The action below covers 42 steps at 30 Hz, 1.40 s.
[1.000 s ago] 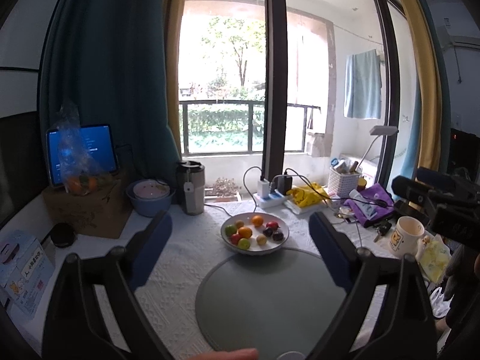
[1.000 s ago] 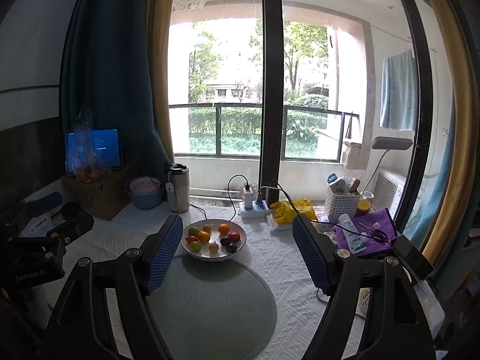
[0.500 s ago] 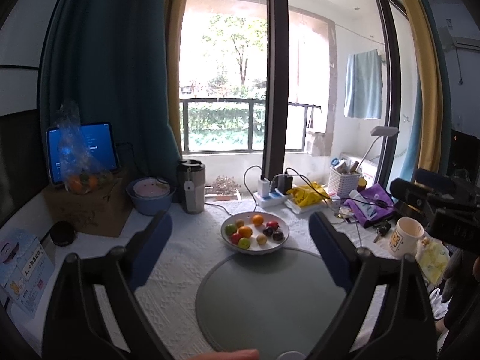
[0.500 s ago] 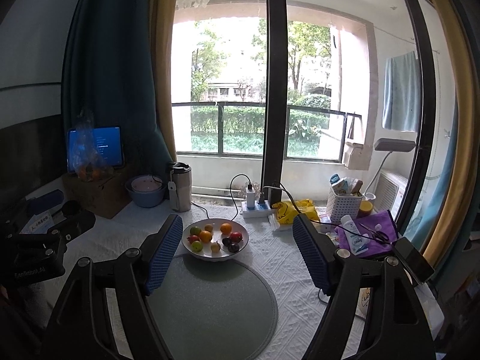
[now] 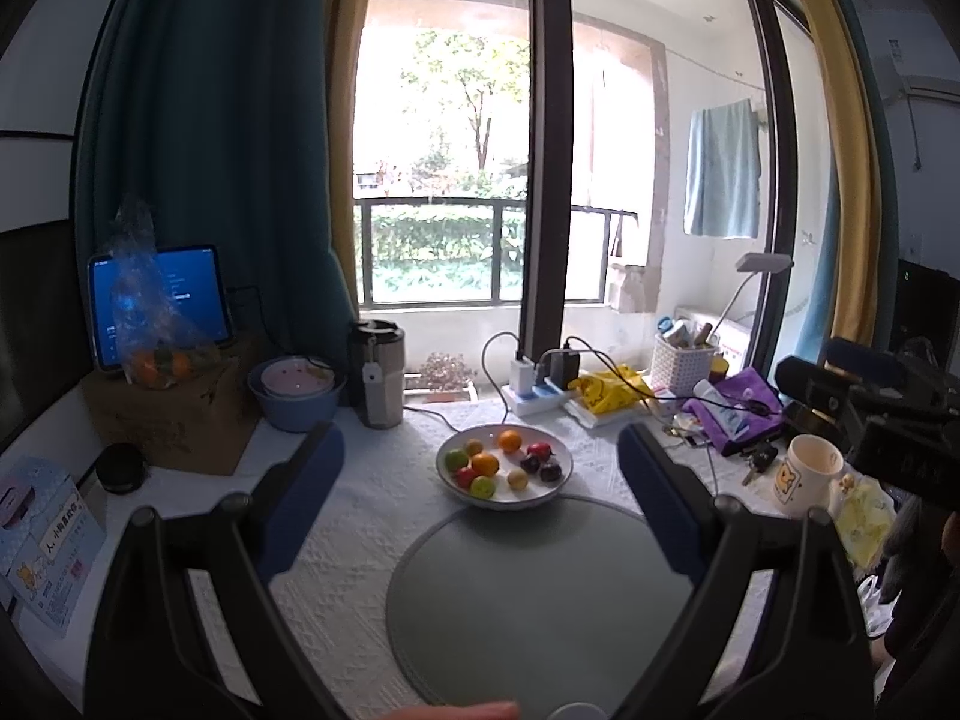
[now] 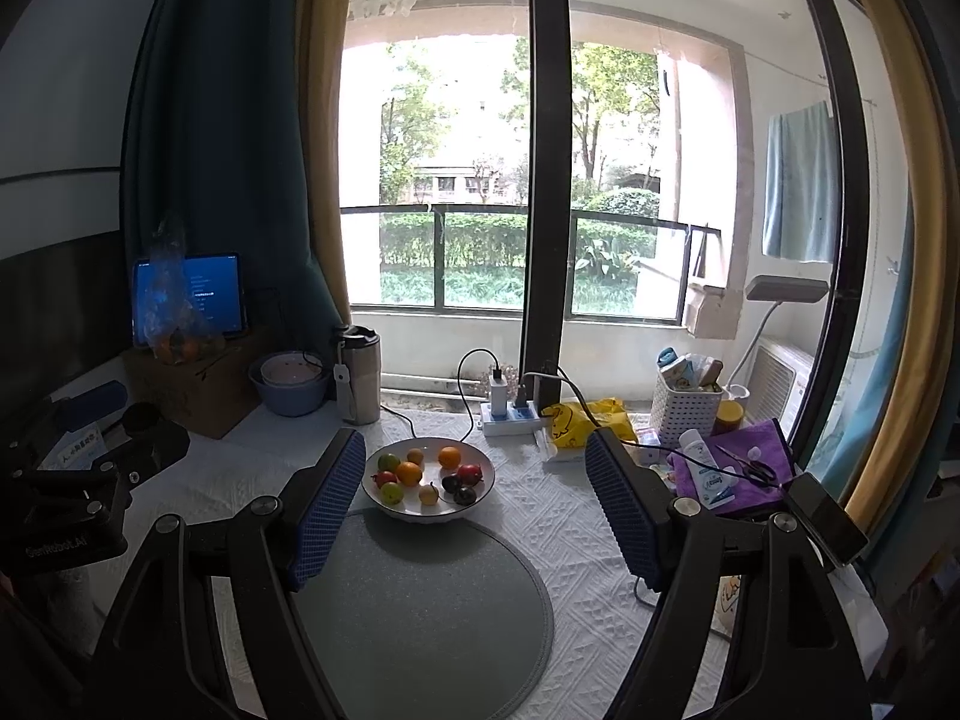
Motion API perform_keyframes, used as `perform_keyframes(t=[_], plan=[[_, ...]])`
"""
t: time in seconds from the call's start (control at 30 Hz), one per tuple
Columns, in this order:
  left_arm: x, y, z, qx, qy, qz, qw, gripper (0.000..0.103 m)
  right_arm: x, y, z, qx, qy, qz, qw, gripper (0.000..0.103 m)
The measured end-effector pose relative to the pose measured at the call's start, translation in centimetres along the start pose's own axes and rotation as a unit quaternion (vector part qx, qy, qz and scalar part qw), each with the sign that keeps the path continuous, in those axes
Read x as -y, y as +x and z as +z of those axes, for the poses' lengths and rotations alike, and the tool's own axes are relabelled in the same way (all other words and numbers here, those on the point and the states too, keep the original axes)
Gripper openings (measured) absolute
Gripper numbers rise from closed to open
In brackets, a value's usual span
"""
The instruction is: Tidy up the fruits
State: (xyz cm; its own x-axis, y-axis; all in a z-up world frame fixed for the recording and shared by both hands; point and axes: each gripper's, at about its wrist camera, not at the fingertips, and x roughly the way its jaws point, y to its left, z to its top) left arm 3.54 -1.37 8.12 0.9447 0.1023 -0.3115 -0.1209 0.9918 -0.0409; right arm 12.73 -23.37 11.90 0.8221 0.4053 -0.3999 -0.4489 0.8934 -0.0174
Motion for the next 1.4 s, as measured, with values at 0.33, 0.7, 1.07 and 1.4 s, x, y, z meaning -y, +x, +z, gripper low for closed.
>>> perform_keyframes(t=[0.33, 0.7, 1.07, 1.4], plan=[[-0.05, 0.02, 0.01, 0.001, 0.0, 0.0, 1.0, 0.094, -0.01, 0.03, 0.02, 0.0, 0.0, 0.0, 1.0, 0.079], [-0.08, 0.1, 0.06, 0.002, -0.002, 0.002, 1.0, 0.094, -0.04, 0.0, 0.04, 0.0, 0.0, 0.0, 1.0, 0.079], [0.01, 0.07, 0.01, 0.003, -0.002, 0.002, 1.0, 0.094, 0.12, 0.2, -0.05, -0.001, -0.001, 0.001, 1.0, 0.079], [-0.06, -0.07, -0.09, 0.004, -0.002, 0.001, 1.0, 0.094, 0.24, 0.11, -0.09, 0.0, 0.0, 0.002, 1.0, 0.079]])
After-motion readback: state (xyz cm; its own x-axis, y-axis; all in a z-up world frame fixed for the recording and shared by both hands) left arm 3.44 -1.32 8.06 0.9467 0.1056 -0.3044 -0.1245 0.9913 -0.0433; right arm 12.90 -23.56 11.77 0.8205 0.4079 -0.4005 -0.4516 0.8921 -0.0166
